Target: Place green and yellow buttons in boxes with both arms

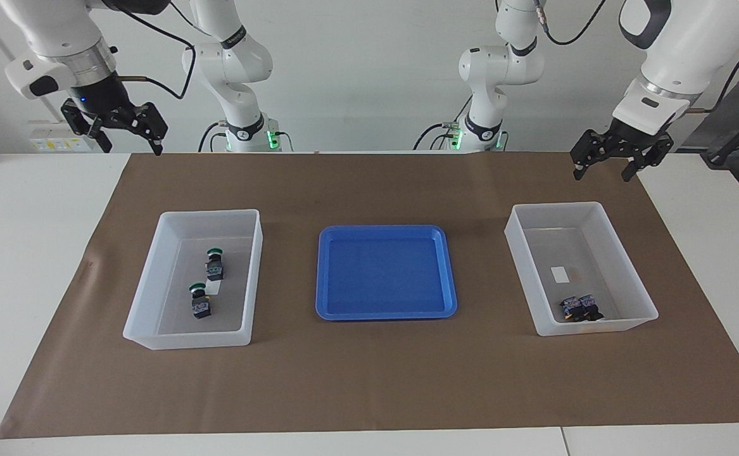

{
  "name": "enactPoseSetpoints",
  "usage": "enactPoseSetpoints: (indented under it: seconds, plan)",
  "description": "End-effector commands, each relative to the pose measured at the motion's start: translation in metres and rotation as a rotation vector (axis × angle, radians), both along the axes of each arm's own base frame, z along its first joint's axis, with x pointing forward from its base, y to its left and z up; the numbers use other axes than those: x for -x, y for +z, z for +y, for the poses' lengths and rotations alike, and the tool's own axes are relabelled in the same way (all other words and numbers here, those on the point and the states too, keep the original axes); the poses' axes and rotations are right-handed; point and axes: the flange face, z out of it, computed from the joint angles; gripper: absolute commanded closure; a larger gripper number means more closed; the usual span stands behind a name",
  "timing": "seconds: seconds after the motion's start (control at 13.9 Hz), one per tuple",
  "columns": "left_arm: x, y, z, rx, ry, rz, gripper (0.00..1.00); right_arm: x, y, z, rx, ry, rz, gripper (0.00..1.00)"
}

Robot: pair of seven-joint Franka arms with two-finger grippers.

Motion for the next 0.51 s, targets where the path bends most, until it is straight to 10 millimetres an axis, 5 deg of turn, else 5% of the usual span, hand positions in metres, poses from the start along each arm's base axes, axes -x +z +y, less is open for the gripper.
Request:
enactPoseSetpoints:
  seconds: [0.0,0.43]
  plan:
    - [0.0332,-0.0078,0.0056,0.014,0.004,0.026,0.0,0.0076,0.0018,0.0034,0.002,-0.012,0.012,0.0]
    - [0.0321,-0.0078,0.0116,-0.02,0.008,0.017,0.0,0.0081,0.0046,0.0099,0.004,-0.001,0.003,0.0]
